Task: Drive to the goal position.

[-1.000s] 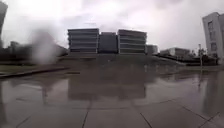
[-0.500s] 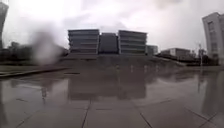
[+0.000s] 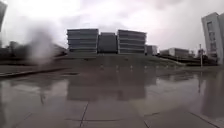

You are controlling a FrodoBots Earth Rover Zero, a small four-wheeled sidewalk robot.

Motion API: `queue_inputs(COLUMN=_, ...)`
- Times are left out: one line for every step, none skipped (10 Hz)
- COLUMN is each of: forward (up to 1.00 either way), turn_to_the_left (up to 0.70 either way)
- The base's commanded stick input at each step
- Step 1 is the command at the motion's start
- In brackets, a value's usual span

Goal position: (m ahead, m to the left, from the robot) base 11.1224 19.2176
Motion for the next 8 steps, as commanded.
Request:
queue_inputs(forward=0.7, turn_to_the_left=0.0)
queue_inputs(forward=0.7, turn_to_the_left=0.0)
queue_inputs(forward=0.7, turn_to_the_left=0.0)
queue_inputs(forward=0.7, turn_to_the_left=0.0)
queue_inputs(forward=0.7, turn_to_the_left=0.0)
queue_inputs(forward=0.7, turn_to_the_left=0.0)
queue_inputs(forward=0.7, turn_to_the_left=0.0)
queue_inputs(forward=0.7, turn_to_the_left=0.0)
